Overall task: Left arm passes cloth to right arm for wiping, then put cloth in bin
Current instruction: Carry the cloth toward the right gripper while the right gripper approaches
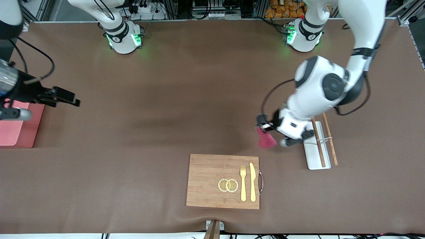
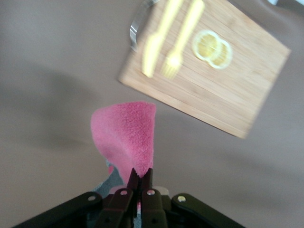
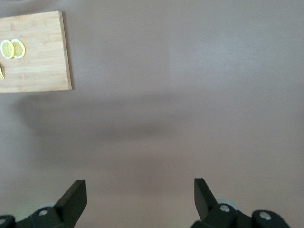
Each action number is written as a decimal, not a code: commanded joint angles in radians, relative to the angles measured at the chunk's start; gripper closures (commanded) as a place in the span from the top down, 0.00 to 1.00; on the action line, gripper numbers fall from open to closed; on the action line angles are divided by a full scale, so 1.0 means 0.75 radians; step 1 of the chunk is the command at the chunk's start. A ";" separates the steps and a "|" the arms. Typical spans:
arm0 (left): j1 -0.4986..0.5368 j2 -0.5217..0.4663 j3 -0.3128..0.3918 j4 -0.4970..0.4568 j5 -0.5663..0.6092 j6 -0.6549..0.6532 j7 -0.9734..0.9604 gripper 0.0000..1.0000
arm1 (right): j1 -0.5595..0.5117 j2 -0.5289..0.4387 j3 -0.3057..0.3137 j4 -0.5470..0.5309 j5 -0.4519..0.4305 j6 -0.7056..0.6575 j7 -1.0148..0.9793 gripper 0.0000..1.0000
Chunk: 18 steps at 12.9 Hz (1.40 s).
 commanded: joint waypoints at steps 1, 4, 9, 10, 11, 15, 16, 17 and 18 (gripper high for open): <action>-0.210 0.165 0.013 0.231 -0.020 -0.003 -0.361 0.00 | 0.090 0.066 -0.007 0.018 0.021 0.091 0.306 1.00; -0.370 0.305 0.015 0.390 -0.020 0.205 -0.754 0.00 | 0.206 0.123 -0.005 0.008 0.019 0.139 0.399 1.00; -0.574 0.389 0.078 0.388 -0.012 0.696 -1.321 0.00 | 0.286 0.228 -0.005 -0.014 0.195 0.184 0.846 1.00; -0.634 0.393 0.131 0.390 -0.018 0.749 -1.403 0.00 | 0.301 0.232 -0.005 -0.043 0.195 0.204 0.916 1.00; -0.679 0.393 0.177 0.394 -0.018 0.805 -1.505 0.00 | 0.315 0.232 -0.005 -0.092 0.197 0.245 0.963 1.00; -0.724 0.393 0.197 0.398 -0.020 0.865 -1.647 0.00 | 0.305 0.232 -0.009 -0.202 0.362 0.311 1.008 1.00; -0.726 0.391 0.195 0.404 -0.020 0.865 -1.653 0.00 | 0.291 0.232 -0.009 -0.237 0.409 0.335 1.008 1.00; -0.726 0.387 0.195 0.404 -0.020 0.865 -1.653 0.00 | 0.289 0.232 -0.009 -0.246 0.416 0.343 1.008 1.00; -0.724 0.387 0.195 0.404 -0.020 0.865 -1.655 0.00 | 0.291 0.232 -0.007 -0.246 0.418 0.345 1.008 1.00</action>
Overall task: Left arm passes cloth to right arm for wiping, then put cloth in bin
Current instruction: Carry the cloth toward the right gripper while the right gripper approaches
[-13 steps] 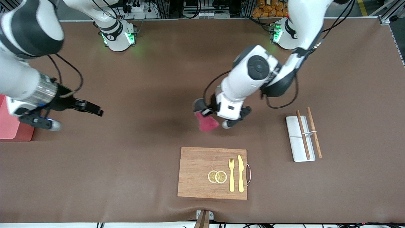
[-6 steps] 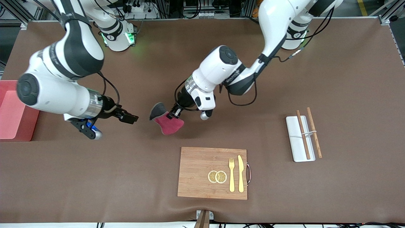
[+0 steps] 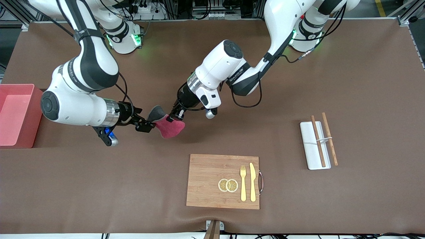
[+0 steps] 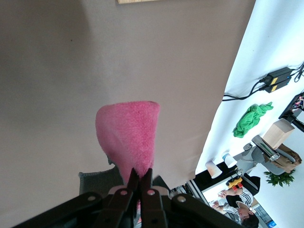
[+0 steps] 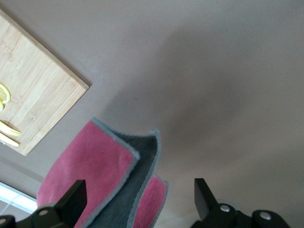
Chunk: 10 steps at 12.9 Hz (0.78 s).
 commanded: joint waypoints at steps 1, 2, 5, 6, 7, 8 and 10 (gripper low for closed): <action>-0.021 0.010 0.020 0.034 -0.016 0.012 -0.023 0.00 | -0.010 -0.021 0.008 -0.033 0.051 0.025 0.022 0.81; -0.021 0.010 0.020 0.040 -0.016 0.012 -0.025 0.00 | 0.000 -0.021 0.010 -0.035 0.057 0.044 0.022 0.59; -0.019 0.008 0.020 0.040 -0.016 0.012 -0.021 0.00 | 0.055 -0.021 0.008 -0.033 0.067 0.050 0.020 0.00; -0.019 0.008 0.020 0.040 -0.016 0.012 -0.019 0.00 | 0.067 -0.021 0.008 -0.033 0.059 0.052 0.016 0.00; -0.019 0.010 0.020 0.040 -0.016 0.012 -0.017 0.00 | 0.074 -0.021 0.008 -0.033 0.057 0.052 0.016 0.00; -0.019 0.012 0.020 0.038 -0.016 0.012 -0.013 0.00 | 0.072 -0.021 0.008 -0.029 0.057 0.052 0.016 0.00; -0.019 0.014 0.020 0.038 -0.016 0.012 -0.011 0.00 | 0.070 -0.021 0.008 -0.023 0.051 0.050 0.007 0.00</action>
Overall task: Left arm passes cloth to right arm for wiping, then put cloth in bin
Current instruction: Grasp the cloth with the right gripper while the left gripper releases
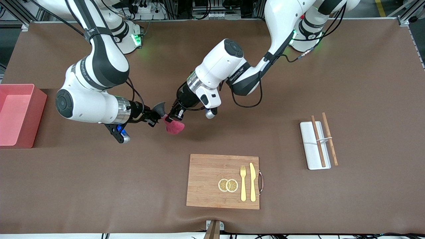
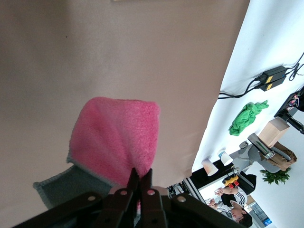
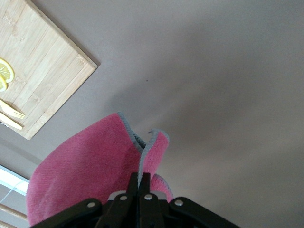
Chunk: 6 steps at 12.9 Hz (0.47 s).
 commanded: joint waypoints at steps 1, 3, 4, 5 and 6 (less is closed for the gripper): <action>-0.018 0.014 0.020 0.023 -0.014 0.012 -0.005 0.00 | 0.000 -0.021 -0.005 -0.008 0.003 0.007 0.003 0.00; -0.015 0.014 0.020 0.021 -0.006 0.010 0.001 0.24 | -0.006 -0.021 -0.005 0.007 -0.048 0.007 -0.008 0.00; -0.015 0.014 0.020 0.021 -0.006 0.010 -0.001 0.90 | -0.008 -0.021 -0.005 0.019 -0.093 0.005 -0.024 0.00; -0.015 0.008 0.020 0.021 -0.006 0.010 -0.003 1.00 | -0.004 -0.021 -0.005 0.019 -0.146 0.005 -0.054 0.00; -0.009 -0.003 0.020 0.021 -0.004 0.000 -0.003 1.00 | 0.002 -0.021 -0.005 0.017 -0.189 0.005 -0.083 0.00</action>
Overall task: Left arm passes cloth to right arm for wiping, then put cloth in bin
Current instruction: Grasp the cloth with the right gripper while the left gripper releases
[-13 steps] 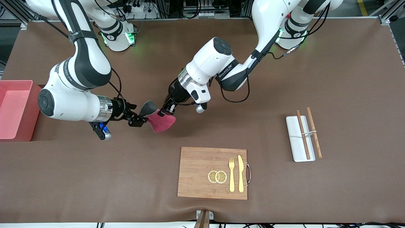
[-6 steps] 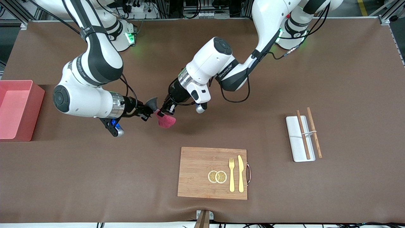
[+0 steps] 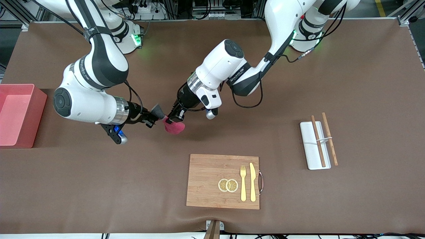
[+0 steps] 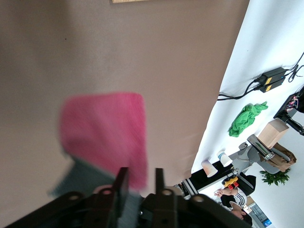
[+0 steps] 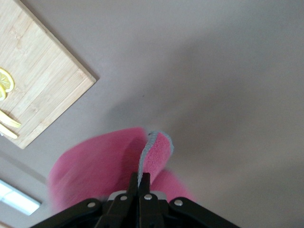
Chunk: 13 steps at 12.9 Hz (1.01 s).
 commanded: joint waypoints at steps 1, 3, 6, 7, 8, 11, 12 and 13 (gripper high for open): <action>-0.003 -0.030 0.015 0.020 0.000 -0.010 -0.003 1.00 | 0.007 -0.016 0.003 -0.007 -0.121 -0.004 -0.067 0.00; 0.056 -0.097 0.015 0.020 0.030 -0.132 0.001 1.00 | 0.048 0.008 0.003 -0.014 -0.227 -0.008 -0.074 0.00; 0.144 -0.218 0.011 0.020 0.059 -0.412 0.135 1.00 | 0.057 0.114 0.003 -0.030 -0.358 -0.004 -0.076 0.00; 0.174 -0.269 0.011 0.016 0.059 -0.508 0.213 1.00 | 0.048 0.147 0.003 -0.030 -0.413 -0.004 -0.076 0.00; 0.209 -0.300 0.011 0.016 0.059 -0.617 0.296 1.00 | 0.038 0.180 0.003 -0.030 -0.473 0.002 -0.078 0.00; 0.326 -0.400 0.013 0.010 0.059 -0.931 0.631 1.00 | -0.070 0.284 0.001 -0.034 -0.602 0.061 -0.179 0.00; 0.377 -0.435 0.013 0.010 0.059 -1.048 0.748 1.00 | -0.121 0.303 -0.001 -0.034 -0.659 0.062 -0.259 0.00; 0.442 -0.474 0.013 0.010 0.061 -1.169 0.879 1.00 | -0.196 0.317 -0.001 -0.036 -0.740 0.064 -0.347 0.00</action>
